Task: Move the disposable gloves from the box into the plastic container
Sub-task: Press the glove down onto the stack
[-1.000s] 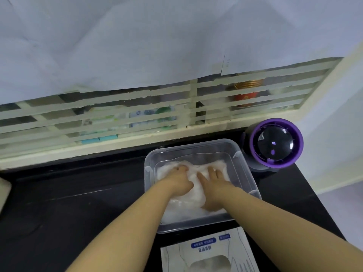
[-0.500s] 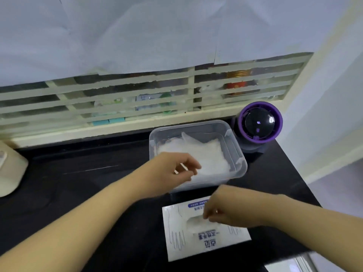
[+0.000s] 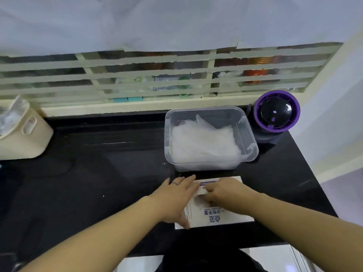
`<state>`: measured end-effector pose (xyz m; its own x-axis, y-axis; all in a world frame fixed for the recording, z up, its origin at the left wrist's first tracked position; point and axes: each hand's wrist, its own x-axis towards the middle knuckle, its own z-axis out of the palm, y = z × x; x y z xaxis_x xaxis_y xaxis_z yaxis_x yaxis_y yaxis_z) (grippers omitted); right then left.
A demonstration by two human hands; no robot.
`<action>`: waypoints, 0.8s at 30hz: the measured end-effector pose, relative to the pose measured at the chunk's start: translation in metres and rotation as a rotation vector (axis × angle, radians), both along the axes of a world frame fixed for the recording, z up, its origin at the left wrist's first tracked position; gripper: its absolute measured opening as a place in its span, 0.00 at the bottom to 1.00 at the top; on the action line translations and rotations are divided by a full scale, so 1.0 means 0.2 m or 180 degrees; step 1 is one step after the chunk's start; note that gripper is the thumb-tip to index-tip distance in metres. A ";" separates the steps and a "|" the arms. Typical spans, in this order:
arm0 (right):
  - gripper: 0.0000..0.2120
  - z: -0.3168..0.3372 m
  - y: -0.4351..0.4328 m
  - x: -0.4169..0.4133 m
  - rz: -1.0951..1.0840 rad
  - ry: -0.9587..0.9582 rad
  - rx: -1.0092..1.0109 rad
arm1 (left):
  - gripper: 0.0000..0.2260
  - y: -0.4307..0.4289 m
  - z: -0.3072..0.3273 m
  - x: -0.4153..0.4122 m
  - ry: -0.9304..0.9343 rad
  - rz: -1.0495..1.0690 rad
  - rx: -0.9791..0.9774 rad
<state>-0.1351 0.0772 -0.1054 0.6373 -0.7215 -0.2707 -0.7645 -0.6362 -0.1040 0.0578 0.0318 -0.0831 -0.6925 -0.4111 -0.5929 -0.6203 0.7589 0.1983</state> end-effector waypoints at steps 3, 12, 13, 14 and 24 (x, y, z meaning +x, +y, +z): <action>0.11 0.04 0.03 -0.05 -0.0088 -0.0450 -0.0258 | 0.49 0.00 -0.01 0.01 0.0004 0.0003 -0.0033; 0.06 0.55 -0.05 -0.16 -0.2539 -0.2543 -0.0461 | 0.45 0.00 0.04 -0.03 -0.0123 0.0027 -0.0010; 0.07 0.57 -0.07 -0.18 -0.2792 -0.2586 -0.0198 | 0.45 0.00 0.06 -0.02 -0.0016 0.0156 0.0144; 0.07 0.59 -0.07 -0.20 -0.3065 -0.2761 0.0175 | 0.45 -0.02 0.10 -0.02 0.0119 0.0379 0.0413; 0.13 0.52 -0.07 -0.18 -0.4237 -0.5553 0.3035 | 0.23 -0.20 0.50 -0.22 0.3338 0.3607 0.3415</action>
